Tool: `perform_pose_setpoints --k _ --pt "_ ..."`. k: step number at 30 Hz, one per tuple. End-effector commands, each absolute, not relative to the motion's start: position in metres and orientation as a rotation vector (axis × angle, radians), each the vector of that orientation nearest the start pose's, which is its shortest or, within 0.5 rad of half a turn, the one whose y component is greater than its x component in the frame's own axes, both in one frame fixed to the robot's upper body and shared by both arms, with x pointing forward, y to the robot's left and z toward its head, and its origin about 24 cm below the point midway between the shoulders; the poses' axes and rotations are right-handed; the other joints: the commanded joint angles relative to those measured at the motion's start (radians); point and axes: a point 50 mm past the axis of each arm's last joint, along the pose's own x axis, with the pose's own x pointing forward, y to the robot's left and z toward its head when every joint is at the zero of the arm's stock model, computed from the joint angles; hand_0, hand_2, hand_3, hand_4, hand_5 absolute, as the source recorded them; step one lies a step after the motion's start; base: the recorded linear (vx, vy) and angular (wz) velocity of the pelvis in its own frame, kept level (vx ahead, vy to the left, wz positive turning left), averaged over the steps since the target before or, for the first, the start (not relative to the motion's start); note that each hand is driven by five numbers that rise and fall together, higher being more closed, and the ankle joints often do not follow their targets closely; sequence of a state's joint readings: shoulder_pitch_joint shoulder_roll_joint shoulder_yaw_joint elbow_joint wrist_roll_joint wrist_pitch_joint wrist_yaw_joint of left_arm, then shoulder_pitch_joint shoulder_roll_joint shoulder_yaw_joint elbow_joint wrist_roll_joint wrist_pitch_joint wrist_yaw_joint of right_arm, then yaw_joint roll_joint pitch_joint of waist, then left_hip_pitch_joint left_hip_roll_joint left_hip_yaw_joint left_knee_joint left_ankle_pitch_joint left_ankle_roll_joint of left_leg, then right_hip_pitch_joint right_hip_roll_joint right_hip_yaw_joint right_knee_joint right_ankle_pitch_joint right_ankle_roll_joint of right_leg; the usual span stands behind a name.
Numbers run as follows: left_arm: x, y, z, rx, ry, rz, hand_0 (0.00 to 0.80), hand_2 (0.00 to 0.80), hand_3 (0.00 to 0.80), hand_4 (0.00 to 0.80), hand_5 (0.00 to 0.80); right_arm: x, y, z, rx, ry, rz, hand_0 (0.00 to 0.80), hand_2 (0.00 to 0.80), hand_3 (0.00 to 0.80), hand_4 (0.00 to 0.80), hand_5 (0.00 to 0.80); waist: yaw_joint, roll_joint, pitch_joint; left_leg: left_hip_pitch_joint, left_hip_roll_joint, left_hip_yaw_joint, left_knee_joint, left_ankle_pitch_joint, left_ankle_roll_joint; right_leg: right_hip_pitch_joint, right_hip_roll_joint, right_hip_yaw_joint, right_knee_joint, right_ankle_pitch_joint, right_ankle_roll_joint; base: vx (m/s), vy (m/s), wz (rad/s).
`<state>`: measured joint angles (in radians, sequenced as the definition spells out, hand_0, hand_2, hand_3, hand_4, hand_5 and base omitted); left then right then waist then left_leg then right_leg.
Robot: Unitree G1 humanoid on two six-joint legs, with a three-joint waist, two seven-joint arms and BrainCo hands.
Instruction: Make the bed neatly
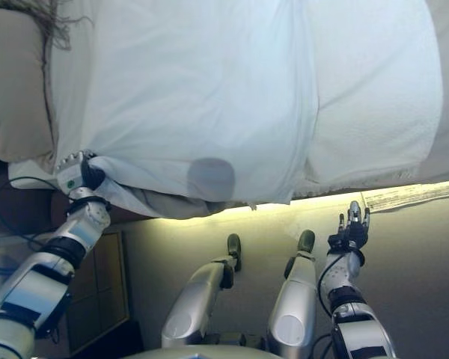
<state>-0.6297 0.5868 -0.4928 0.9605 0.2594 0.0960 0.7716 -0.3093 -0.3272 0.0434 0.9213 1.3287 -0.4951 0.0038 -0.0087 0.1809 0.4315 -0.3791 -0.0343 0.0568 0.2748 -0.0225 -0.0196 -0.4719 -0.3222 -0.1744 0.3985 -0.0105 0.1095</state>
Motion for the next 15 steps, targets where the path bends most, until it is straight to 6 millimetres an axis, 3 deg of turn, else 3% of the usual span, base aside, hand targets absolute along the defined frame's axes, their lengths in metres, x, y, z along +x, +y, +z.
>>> perform_pose_setpoints --k 1,8,15 --pt "0.303 0.335 0.051 1.227 0.232 0.829 0.8 0.8 0.8 0.8 0.8 0.25 -0.295 -0.029 0.755 -0.057 -0.713 0.0 0.0 0.0 0.0 0.0 0.057 0.011 -0.042 -0.013 -0.008 -0.022 -0.012 0.059 -0.034 -0.02 -0.045 0.07 -0.022 0.102 0.087 -0.016 0.041 0.05" --pt "0.303 0.325 0.04 1.148 0.262 0.835 0.8 0.8 0.8 0.8 0.8 0.252 -0.288 -0.028 0.764 -0.082 -0.709 0.0 0.0 0.0 0.0 0.0 0.067 0.001 -0.027 -0.034 -0.008 -0.026 -0.002 0.062 -0.035 -0.031 -0.041 0.064 -0.017 0.106 0.088 -0.026 -0.007 0.05" --pt "0.279 0.337 0.014 1.044 0.418 0.882 0.8 0.8 0.8 0.8 0.8 0.258 -0.283 -0.024 0.751 -0.077 -0.71 0.0 0.0 0.0 0.0 0.0 0.075 0.001 -0.021 -0.048 -0.009 -0.03 0.004 0.066 -0.034 -0.041 -0.04 0.062 -0.011 0.102 0.084 -0.006 0.02 0.0"
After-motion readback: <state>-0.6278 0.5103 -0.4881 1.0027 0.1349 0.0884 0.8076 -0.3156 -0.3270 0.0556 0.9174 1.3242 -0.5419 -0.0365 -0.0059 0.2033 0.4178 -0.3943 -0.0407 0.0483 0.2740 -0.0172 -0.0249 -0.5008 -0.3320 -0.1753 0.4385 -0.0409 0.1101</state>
